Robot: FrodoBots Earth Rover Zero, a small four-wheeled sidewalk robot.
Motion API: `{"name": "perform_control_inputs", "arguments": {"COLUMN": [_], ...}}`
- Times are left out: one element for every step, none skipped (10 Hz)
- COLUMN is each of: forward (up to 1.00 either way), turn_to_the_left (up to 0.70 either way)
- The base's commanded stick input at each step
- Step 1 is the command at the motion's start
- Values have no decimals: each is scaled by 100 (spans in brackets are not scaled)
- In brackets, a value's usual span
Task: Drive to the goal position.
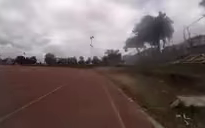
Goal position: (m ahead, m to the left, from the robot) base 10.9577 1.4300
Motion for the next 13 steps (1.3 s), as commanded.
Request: {"name": "perform_control_inputs", "arguments": {"forward": [70, 70, 70, 70, 70, 70, 70, 70, 70, 70, 70, 70, 70], "turn_to_the_left": [0, 0, 0, 0, 0, 0, 0, 0, 0, 0, 0, 0, 0]}}
